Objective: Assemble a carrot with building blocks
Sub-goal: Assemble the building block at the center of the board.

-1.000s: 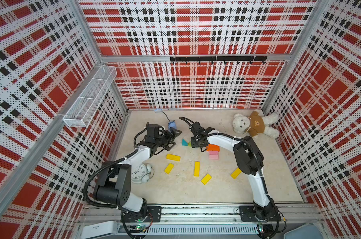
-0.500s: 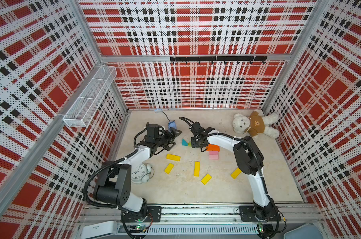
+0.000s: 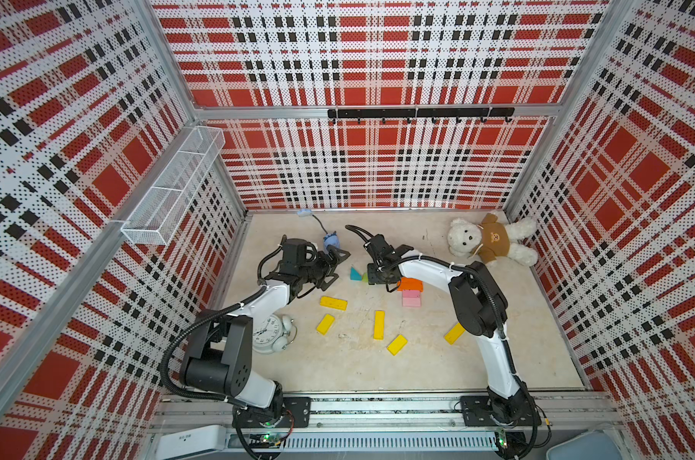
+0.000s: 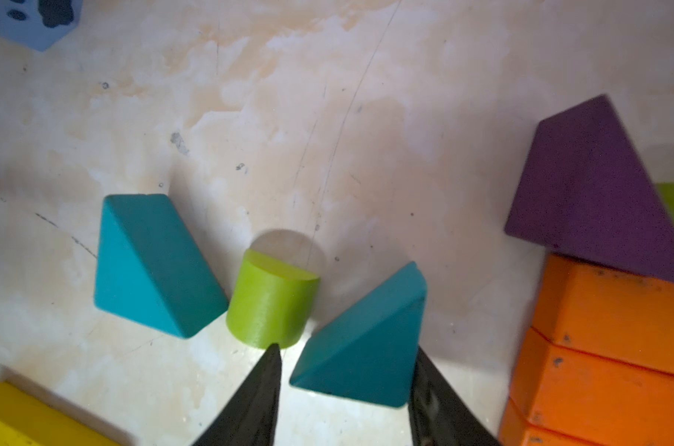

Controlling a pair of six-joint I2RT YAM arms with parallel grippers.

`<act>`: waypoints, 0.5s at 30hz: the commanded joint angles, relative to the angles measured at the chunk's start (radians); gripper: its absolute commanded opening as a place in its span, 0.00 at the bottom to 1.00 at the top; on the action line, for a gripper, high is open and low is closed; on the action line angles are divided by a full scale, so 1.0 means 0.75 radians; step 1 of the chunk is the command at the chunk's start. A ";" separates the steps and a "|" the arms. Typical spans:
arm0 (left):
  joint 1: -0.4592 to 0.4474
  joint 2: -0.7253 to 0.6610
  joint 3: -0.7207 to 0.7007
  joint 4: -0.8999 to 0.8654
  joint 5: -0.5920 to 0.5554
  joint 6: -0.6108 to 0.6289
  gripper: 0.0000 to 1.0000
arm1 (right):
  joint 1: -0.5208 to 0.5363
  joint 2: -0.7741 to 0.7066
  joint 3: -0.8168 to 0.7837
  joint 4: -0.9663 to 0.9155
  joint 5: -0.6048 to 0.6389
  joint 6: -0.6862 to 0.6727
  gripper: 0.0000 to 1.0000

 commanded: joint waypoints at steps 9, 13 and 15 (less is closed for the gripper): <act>0.012 0.006 0.010 0.005 0.011 0.003 1.00 | -0.011 -0.123 -0.010 0.010 0.004 0.008 0.55; 0.018 0.003 0.009 0.005 0.011 0.005 1.00 | -0.011 -0.142 -0.016 0.003 -0.009 0.005 0.55; 0.023 0.000 0.010 0.005 0.014 0.005 1.00 | -0.009 -0.175 -0.032 0.002 -0.008 -0.004 0.55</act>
